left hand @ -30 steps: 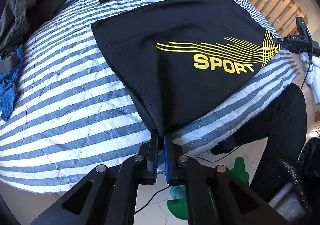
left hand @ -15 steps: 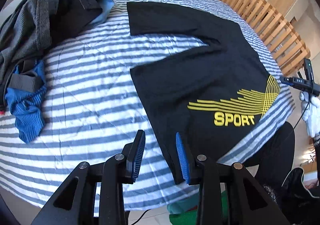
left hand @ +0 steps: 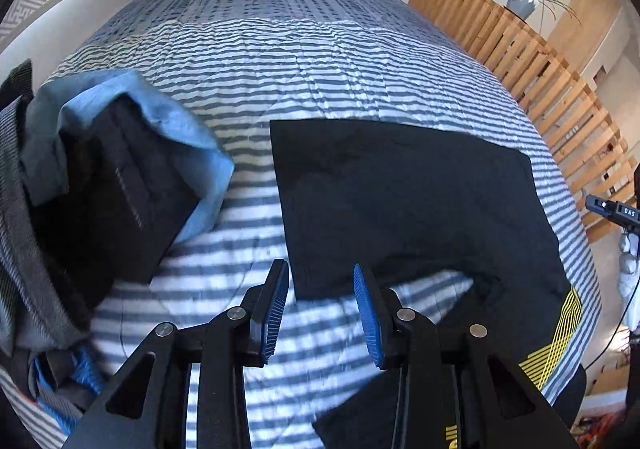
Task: Organize objects
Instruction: 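Move both tools to the waistband edge of the shorts, then grasp the waistband with both tools and fold it over the legs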
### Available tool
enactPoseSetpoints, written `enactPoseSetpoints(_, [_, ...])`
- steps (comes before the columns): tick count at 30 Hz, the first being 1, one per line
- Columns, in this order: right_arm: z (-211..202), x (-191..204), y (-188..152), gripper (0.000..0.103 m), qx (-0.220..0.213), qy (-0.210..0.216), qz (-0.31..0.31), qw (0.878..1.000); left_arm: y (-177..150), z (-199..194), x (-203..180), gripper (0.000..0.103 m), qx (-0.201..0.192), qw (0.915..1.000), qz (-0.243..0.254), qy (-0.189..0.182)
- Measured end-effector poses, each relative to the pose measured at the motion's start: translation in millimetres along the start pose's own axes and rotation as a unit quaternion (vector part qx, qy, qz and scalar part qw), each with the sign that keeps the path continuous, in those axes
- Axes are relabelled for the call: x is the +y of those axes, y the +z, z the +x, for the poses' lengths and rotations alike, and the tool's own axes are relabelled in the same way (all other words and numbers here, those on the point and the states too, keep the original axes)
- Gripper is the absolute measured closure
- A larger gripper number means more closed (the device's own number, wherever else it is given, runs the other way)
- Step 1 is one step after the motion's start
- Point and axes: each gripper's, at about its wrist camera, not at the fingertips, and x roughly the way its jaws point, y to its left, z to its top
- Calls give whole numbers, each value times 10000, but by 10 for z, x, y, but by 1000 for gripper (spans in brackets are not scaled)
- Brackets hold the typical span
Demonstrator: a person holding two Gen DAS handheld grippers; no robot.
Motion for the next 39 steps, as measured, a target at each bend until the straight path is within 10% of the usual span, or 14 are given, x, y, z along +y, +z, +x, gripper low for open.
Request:
enactPoseSetpoints(5, [488,147,523,61,179,5,20,9998,591,484,121,45,29,9994,-332,-17])
enactPoseSetpoints(22, [1622,-119,1249,53,624,-184,503,9966,1333,1791,287,45,312,9984,-381,280])
enactPoseSetpoints(30, [1702,-169,1146,53,773,108,450,9959,1345,1977,142,99,354,9990,-146,214])
enactPoseSetpoints(33, [1727,-147,1147,67,743,123,436,9962,1349,1975,111,100,345,9991,-112,226])
enactPoseSetpoints(35, [1729,-108,1152,99,757,91,361,9964,1350,1915,85,100,261,9994,-64,237])
enactPoseSetpoints(39, [1567,-72,1178,99,513,114,295,9982,1338,1652,89,100,35,9999,-138,70])
